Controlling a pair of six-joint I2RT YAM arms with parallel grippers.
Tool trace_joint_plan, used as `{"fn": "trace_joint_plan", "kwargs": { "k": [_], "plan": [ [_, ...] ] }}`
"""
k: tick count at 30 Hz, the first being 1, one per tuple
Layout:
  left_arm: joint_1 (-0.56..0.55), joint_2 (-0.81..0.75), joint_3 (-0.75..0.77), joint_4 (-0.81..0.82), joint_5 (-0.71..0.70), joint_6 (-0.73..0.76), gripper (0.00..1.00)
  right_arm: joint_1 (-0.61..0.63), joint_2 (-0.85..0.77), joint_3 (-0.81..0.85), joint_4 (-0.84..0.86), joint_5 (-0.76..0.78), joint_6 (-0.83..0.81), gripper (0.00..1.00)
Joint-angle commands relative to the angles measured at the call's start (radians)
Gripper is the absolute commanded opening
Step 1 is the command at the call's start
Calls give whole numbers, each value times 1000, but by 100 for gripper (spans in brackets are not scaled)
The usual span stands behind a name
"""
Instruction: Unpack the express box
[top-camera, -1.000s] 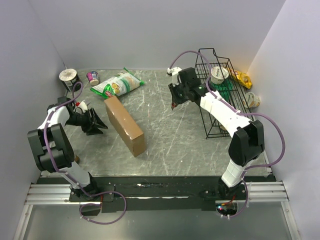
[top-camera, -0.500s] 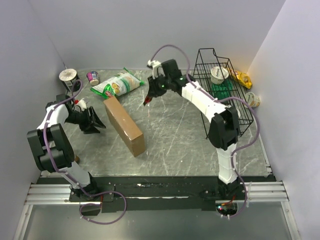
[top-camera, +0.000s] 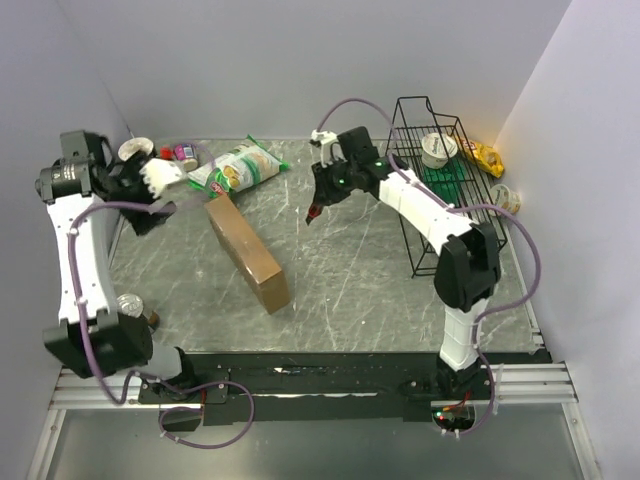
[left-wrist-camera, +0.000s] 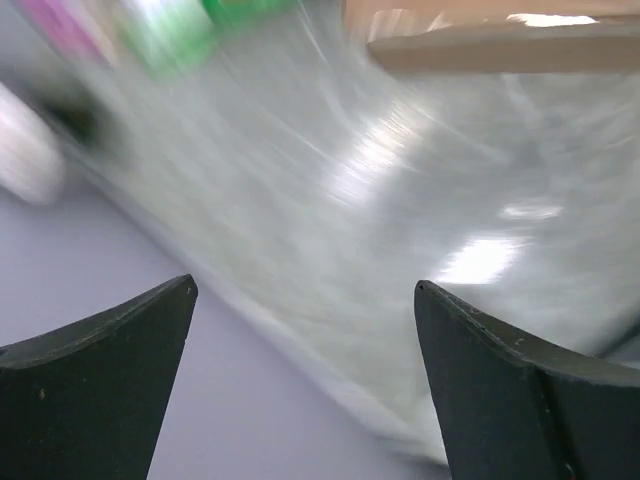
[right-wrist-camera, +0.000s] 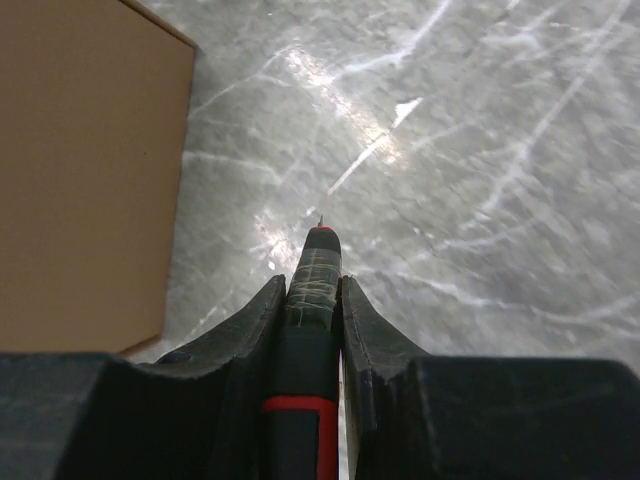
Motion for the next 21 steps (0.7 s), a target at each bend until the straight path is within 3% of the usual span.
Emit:
{"fn": "trace_joint_plan", "kwargs": {
  "k": [1, 5, 10, 21],
  "plan": [
    [-182, -3, 125, -102, 101, 626, 96, -44, -158, -51, 27, 23, -20, 0],
    [-308, 95, 230, -106, 154, 711, 96, -76, -207, -111, 37, 38, -28, 0],
    [-427, 112, 178, -109, 180, 780, 96, -91, -293, -203, 60, 69, -49, 0],
    [-525, 46, 124, -109, 199, 556, 96, -121, -416, -367, 74, 99, -77, 0]
  ]
}}
